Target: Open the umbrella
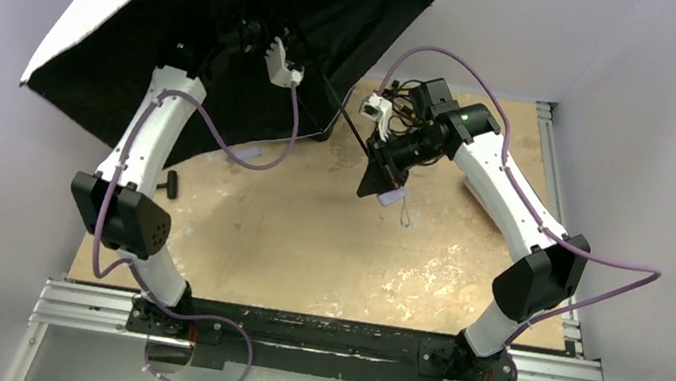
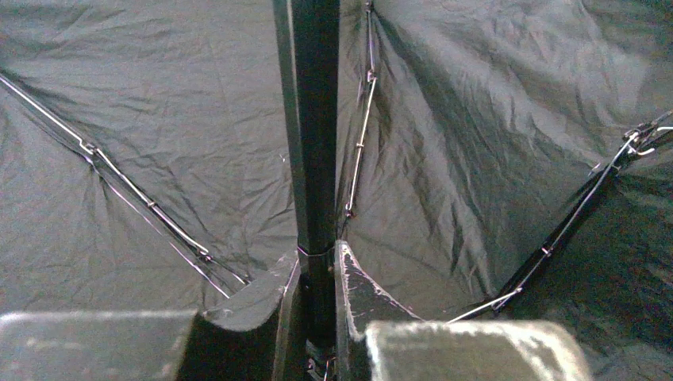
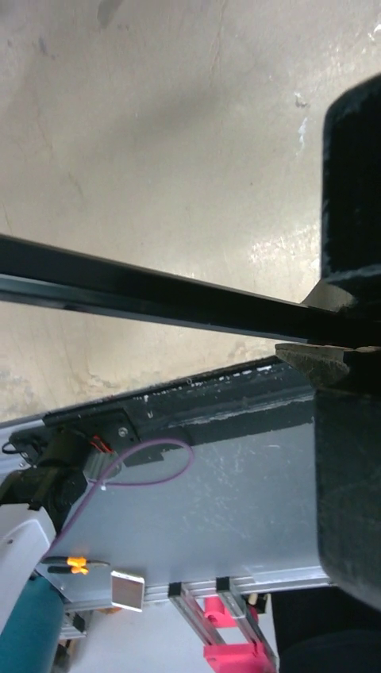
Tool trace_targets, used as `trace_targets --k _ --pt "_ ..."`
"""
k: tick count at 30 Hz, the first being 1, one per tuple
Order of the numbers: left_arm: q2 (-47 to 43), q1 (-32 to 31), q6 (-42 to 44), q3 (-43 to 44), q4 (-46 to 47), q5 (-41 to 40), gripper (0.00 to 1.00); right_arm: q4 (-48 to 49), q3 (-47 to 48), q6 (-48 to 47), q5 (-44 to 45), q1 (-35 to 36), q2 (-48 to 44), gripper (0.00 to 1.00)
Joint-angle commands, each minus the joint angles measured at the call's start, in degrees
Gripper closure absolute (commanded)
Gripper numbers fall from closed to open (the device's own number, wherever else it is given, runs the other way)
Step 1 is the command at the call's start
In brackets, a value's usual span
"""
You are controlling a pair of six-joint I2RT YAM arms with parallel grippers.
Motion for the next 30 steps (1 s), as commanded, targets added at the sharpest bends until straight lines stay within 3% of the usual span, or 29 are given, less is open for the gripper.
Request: trace_targets --k 1,12,24,30 --pt "5.89 9.36 6.16 12.66 13.33 -19.02 1.00 -9.67 -2.60 -10.67 0.30 0.85 -4.64 1.00" --pt "17.24 18.97 7.82 34.01 10.07 -20.21 1.00 -9.77 -3.77 -11.65 -0.15 0.37 -5.81 1.00" --pt "14.66 27.15 7.02 32.95 11.09 -21.79 0.98 -9.79 -1.24 -14.55 -2.36 1.53 -4.76 1.00" --pt "8.62 27.13 5.40 21.60 16.92 -19.91 0.91 -9.53 7.88 -16.25 -2.82 4.65 0.36 1.00"
